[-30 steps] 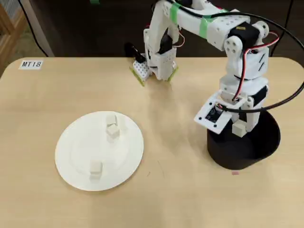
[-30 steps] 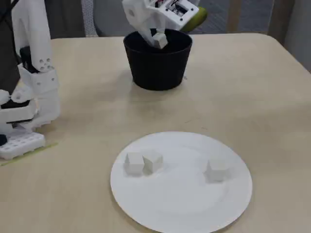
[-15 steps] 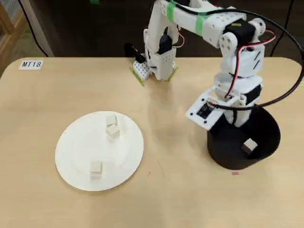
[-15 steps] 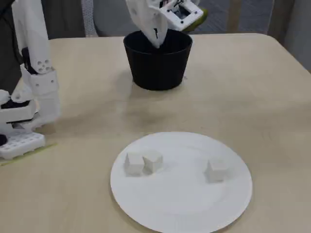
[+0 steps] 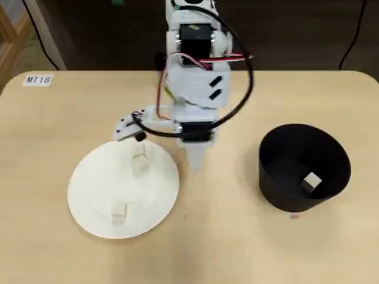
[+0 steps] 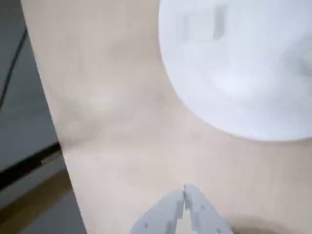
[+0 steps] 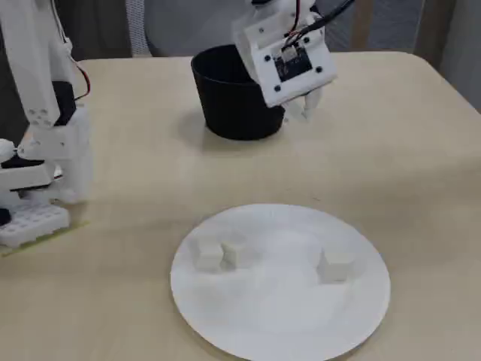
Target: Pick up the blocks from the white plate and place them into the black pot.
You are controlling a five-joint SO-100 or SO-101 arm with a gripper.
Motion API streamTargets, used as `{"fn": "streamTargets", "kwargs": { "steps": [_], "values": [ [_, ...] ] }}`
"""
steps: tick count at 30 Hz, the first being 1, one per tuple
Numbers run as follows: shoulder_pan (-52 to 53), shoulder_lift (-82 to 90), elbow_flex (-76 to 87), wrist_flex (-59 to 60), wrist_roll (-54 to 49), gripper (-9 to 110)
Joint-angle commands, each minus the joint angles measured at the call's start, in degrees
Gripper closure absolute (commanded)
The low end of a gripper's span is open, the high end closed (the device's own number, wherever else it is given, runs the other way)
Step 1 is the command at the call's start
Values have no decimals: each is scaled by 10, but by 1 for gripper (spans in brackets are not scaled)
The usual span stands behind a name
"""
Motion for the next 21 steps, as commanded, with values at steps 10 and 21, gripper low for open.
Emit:
{"fn": "streamTargets", "kwargs": {
  "steps": [10, 21],
  "values": [
    [122, -287, -357, 175, -109, 104],
    [120, -396, -388, 171, -135, 104]
  ]
}}
